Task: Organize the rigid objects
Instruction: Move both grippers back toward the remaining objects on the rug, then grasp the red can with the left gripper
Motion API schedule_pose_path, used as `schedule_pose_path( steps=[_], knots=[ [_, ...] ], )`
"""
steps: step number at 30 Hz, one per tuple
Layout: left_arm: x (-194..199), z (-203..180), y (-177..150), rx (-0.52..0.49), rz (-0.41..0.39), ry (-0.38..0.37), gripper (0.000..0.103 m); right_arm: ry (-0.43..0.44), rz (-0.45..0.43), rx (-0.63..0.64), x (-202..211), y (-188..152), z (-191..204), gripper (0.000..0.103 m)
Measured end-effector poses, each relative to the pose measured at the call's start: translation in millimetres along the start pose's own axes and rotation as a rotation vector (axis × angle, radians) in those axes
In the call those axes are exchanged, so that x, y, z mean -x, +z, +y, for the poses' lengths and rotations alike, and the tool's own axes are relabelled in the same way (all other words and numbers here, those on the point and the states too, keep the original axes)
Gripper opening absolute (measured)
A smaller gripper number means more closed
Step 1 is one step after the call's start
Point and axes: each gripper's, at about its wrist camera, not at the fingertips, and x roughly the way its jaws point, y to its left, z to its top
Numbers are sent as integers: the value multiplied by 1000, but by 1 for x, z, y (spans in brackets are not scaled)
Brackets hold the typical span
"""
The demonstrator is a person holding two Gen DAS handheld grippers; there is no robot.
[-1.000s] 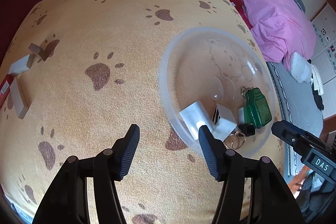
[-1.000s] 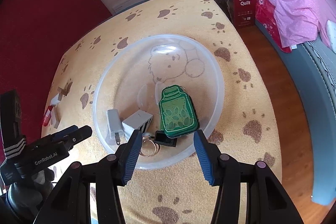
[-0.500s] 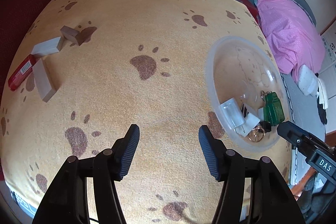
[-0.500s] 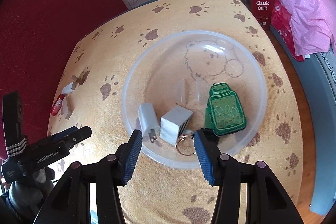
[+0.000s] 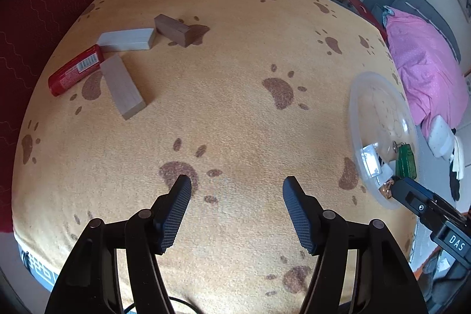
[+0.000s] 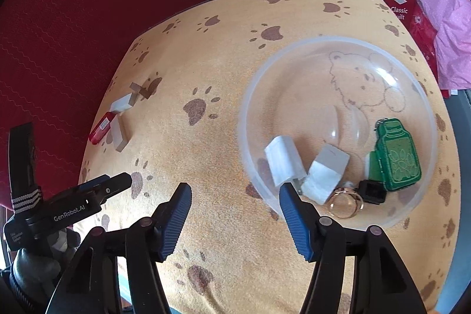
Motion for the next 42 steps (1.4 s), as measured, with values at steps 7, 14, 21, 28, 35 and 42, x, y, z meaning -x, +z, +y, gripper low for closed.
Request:
schedule_pose_path(
  steps=[7, 14, 21, 28, 35, 42],
  knots=[
    [0, 35, -3, 30, 14, 66, 68, 68, 83, 67, -30, -6, 35, 75],
    [0, 71, -2, 79, 23, 75, 68, 78, 133, 117, -52, -7, 68, 77],
    [-2, 111, 5, 159, 31, -5, 68, 78, 167, 142, -69, -5, 92, 78],
    [-5, 152, 24, 248, 19, -32, 78, 58, 168, 132, -77, -3, 104, 79],
    [-9, 185, 55, 304, -35, -28, 89, 34, 167, 108, -84, -2, 110, 80],
    [-15, 202, 86, 296, -84, -1, 98, 16, 154, 105, -88, 3, 121, 82]
  ],
)
